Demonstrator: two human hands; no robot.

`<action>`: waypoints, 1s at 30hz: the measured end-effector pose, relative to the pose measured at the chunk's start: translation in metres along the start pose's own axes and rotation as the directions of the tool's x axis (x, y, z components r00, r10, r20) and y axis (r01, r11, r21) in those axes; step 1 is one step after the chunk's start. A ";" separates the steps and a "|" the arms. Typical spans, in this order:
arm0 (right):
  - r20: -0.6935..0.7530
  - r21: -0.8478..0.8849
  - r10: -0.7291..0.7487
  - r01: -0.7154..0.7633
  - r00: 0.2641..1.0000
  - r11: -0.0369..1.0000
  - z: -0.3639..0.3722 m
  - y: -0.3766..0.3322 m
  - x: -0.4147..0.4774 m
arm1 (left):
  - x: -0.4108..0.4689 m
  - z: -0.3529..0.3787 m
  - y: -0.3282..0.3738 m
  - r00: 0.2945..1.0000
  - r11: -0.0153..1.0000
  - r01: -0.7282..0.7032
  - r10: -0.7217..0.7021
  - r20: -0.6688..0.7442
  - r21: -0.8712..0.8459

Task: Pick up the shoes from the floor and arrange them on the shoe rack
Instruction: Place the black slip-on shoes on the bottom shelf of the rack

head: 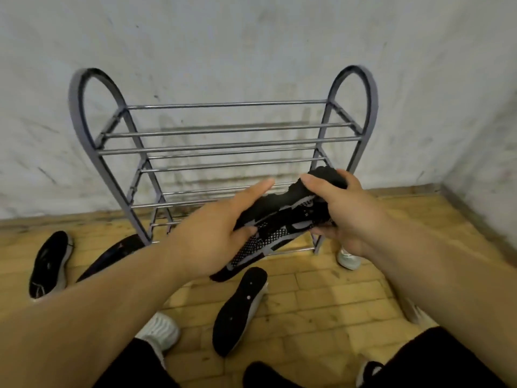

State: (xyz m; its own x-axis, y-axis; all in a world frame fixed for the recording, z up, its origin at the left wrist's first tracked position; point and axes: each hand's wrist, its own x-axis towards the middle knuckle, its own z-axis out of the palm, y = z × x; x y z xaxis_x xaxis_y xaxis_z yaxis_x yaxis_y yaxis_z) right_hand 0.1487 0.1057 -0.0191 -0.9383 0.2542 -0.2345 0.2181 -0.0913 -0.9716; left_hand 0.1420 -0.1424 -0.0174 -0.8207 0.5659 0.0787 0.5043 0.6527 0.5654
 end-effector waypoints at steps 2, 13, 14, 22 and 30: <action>0.021 -0.050 -0.038 0.039 0.999 0.998 0.003 -0.001 -0.009 | -0.003 -0.009 -0.003 1.000 1.000 0.021 -0.021 -0.002 -0.014; 0.400 -0.514 -0.383 0.550 0.833 0.659 0.025 -0.011 -0.034 | -0.030 -0.072 -0.058 0.966 0.823 0.234 -0.259 0.024 -0.518; 0.439 -0.534 -0.371 0.569 0.819 0.625 0.028 -0.009 -0.034 | -0.032 -0.073 -0.062 0.957 0.822 0.251 -0.288 0.006 -0.511; 0.426 -0.687 -0.308 0.525 0.851 0.502 0.040 0.005 -0.021 | -0.035 -0.081 -0.063 0.954 0.949 0.292 -0.282 0.100 -0.118; 0.488 -0.701 -0.196 0.515 0.851 0.494 0.038 -0.005 -0.026 | -0.033 -0.071 -0.061 0.954 0.980 0.159 -0.184 0.236 0.123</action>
State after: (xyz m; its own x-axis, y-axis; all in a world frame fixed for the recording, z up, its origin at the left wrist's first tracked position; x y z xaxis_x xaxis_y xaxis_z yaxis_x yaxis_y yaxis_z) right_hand 0.1619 0.0627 -0.0071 -0.9718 -0.2355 0.0056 -0.1879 0.7604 -0.6216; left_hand 0.1190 -0.2363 0.0042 -0.8125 0.5385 -0.2231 0.3966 0.7912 0.4655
